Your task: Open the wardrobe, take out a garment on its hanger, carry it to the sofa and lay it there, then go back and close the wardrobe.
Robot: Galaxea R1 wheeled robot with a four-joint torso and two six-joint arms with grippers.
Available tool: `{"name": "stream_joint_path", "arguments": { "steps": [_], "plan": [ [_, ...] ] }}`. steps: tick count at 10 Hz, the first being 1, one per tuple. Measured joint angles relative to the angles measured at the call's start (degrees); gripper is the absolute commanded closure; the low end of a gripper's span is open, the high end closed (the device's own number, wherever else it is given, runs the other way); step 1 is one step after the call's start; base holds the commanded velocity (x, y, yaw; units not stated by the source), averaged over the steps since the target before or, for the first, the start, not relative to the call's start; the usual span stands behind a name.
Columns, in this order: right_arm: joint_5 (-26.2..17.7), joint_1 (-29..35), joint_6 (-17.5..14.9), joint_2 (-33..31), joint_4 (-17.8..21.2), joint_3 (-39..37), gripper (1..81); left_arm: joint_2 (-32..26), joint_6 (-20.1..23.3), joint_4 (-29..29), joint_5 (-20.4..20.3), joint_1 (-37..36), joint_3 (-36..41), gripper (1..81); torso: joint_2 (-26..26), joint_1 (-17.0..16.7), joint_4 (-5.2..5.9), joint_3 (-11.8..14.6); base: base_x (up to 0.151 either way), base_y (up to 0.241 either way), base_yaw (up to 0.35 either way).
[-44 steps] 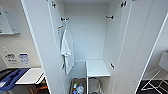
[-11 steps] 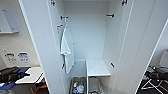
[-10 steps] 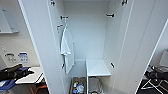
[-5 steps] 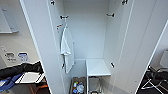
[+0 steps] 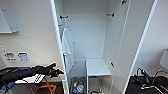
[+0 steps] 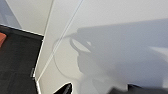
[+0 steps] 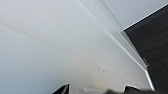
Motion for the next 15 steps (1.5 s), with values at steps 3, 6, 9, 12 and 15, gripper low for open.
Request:
{"name": "stream_joint_path", "arguments": {
  "steps": [3,6,9,12,15],
  "plan": [
    [3.23,-2.73,-0.07,2.83,0.57,6.79,1.0,5.71,-0.33,-1.00,-4.72,2.76,2.10,1.0,0.00,0.00,0.00,0.00,0.000,0.000,0.000],
    [6.49,-2.82,-0.07,13.84,0.61,3.75,1.0,4.68,0.52,-0.59,-3.28,12.13,6.45,1.0,0.02,0.00,-0.02,0.00,0.000,0.000,0.000],
    [8.03,-2.71,0.06,24.27,0.88,-8.27,1.0,2.00,2.85,3.63,-9.62,25.15,11.69,1.0,0.02,0.02,-0.02,0.00,0.000,0.000,0.000],
    [6.53,-0.83,0.20,32.71,1.41,-18.22,1.0,0.38,4.72,9.85,-18.36,46.57,12.11,1.0,0.02,0.02,-0.02,0.00,0.000,0.000,0.000],
    [7.40,2.47,-0.83,35.11,0.55,-22.80,1.0,0.21,6.27,16.13,-29.94,59.69,8.90,1.0,0.02,0.02,-0.02,0.00,0.000,0.000,0.000]
  ]
}}
